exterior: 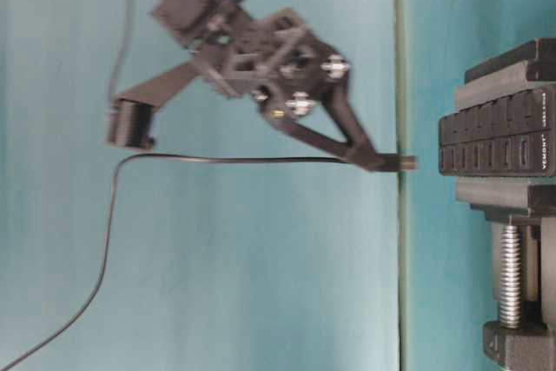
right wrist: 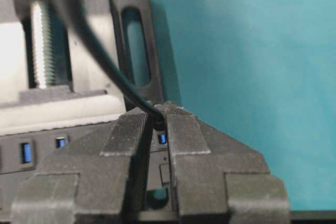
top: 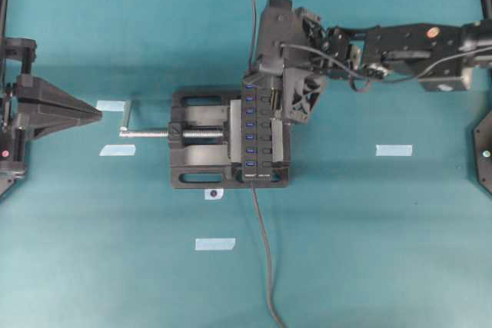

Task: Insert the USB into the front port of the fixed hub.

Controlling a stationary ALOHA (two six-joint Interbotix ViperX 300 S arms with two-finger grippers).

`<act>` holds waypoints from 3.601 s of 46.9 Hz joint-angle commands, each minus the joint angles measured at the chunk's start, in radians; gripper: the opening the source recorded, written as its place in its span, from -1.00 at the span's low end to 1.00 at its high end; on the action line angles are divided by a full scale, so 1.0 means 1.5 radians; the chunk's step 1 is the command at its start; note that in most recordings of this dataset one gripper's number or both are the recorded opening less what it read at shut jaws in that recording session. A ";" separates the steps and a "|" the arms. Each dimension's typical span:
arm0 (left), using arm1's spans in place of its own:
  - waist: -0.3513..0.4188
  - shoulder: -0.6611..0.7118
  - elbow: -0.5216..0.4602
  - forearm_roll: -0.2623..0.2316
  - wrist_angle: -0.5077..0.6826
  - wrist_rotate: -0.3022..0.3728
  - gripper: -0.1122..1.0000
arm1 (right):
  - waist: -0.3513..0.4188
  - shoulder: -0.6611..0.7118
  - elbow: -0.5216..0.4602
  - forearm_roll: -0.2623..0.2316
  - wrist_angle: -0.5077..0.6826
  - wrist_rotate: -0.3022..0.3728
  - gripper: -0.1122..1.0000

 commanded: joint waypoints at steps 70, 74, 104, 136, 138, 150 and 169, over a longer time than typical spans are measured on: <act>0.002 -0.002 -0.008 0.002 -0.009 -0.004 -0.79 | 0.139 -0.088 -0.024 0.004 0.072 0.069 -0.67; 0.002 -0.002 -0.006 0.002 -0.009 -0.005 -0.79 | 0.144 -0.081 -0.021 0.004 0.065 0.072 -0.67; 0.002 -0.002 -0.002 0.002 -0.009 -0.005 -0.79 | 0.163 -0.031 0.017 0.004 0.003 0.132 -0.68; 0.002 -0.002 0.000 0.002 -0.009 -0.005 -0.79 | 0.170 -0.011 0.025 0.004 -0.004 0.141 -0.68; 0.002 -0.002 0.000 0.002 -0.009 -0.005 -0.79 | 0.170 -0.011 0.024 0.004 -0.004 0.141 -0.68; 0.002 -0.002 0.001 0.002 -0.009 -0.005 -0.79 | 0.171 -0.007 0.021 0.005 -0.004 0.141 -0.68; 0.002 -0.002 0.001 0.002 -0.009 -0.005 -0.79 | 0.172 0.003 0.018 0.005 -0.017 0.141 -0.68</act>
